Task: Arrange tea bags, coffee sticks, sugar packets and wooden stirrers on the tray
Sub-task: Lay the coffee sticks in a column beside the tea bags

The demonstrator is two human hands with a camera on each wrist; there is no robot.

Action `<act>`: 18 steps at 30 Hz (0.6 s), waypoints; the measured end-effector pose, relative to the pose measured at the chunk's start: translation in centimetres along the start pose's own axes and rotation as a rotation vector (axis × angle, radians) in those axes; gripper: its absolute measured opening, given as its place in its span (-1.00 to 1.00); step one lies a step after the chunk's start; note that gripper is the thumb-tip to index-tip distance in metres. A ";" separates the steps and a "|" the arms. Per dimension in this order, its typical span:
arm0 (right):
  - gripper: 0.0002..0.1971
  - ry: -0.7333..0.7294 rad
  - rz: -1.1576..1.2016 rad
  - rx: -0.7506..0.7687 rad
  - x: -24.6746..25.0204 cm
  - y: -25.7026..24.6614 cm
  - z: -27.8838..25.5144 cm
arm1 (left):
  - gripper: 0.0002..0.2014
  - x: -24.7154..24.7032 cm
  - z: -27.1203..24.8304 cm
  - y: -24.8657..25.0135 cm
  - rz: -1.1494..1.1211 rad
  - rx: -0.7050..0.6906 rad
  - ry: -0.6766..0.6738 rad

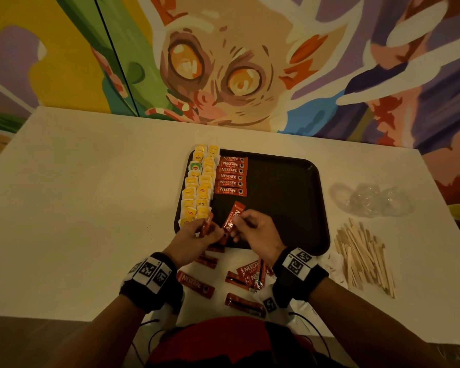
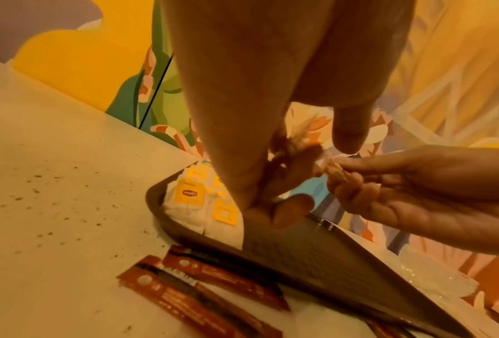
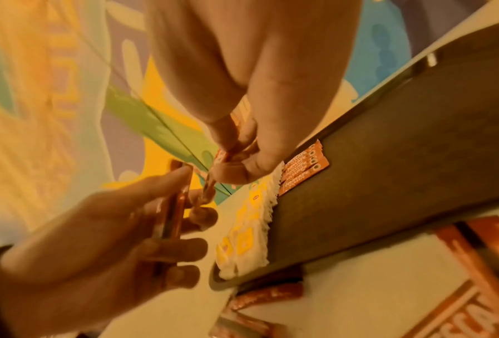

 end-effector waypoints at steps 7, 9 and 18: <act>-0.89 0.042 0.162 -0.064 -0.2 0.4 0.4 | -0.86 0.5 0.4 1.2 0.080 -0.099 0.092; -0.83 0.038 0.158 -0.051 -0.2 0.2 0.6 | -0.88 0.5 0.4 1.5 0.100 -0.099 0.087; -0.83 -0.296 -0.068 -0.074 -2.0 -1.2 0.9 | -0.89 2.3 1.3 4.3 -0.075 -0.085 0.176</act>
Point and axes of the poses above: each hand's wrist, its own z-axis towards the middle knuckle, its own x-axis out of the back of the hand, y = z × x, the point moved 8 cm from there along z, towards the middle knuckle, and after that the axes turned 12 degrees about x, right-handed, at the moved point
